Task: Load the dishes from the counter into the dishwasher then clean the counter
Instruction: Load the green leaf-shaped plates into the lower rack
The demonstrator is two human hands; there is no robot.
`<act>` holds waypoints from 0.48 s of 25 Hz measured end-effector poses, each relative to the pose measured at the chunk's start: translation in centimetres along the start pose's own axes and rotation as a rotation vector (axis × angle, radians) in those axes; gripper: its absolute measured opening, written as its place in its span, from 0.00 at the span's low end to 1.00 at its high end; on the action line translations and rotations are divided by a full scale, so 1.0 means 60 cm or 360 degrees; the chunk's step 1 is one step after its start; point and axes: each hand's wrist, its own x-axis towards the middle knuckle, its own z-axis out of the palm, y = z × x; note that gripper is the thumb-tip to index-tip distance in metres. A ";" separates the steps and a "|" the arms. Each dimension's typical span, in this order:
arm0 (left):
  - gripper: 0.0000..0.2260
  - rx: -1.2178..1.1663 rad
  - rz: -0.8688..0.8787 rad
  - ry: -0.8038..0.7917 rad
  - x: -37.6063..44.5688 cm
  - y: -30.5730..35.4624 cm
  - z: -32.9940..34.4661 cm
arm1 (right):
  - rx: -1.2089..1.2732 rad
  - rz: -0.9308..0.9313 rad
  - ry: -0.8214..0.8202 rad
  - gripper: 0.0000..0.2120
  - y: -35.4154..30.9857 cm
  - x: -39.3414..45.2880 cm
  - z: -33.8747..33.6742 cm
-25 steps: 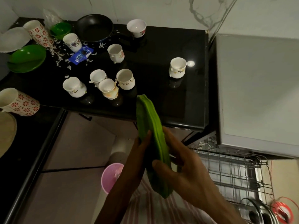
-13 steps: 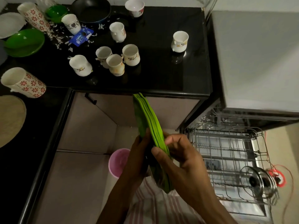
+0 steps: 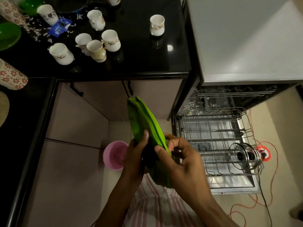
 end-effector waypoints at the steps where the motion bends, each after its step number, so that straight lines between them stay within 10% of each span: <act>1: 0.31 -0.0008 0.0005 -0.0001 -0.008 -0.008 0.013 | -0.0033 -0.0031 0.0029 0.12 0.005 -0.009 -0.012; 7: 0.16 -0.0106 0.0046 -0.0045 -0.071 -0.104 0.130 | -0.0127 -0.0096 0.0062 0.13 0.059 -0.080 -0.140; 12: 0.24 -0.0044 -0.0159 0.0067 -0.130 -0.192 0.204 | -0.0162 -0.0024 0.0032 0.13 0.108 -0.144 -0.244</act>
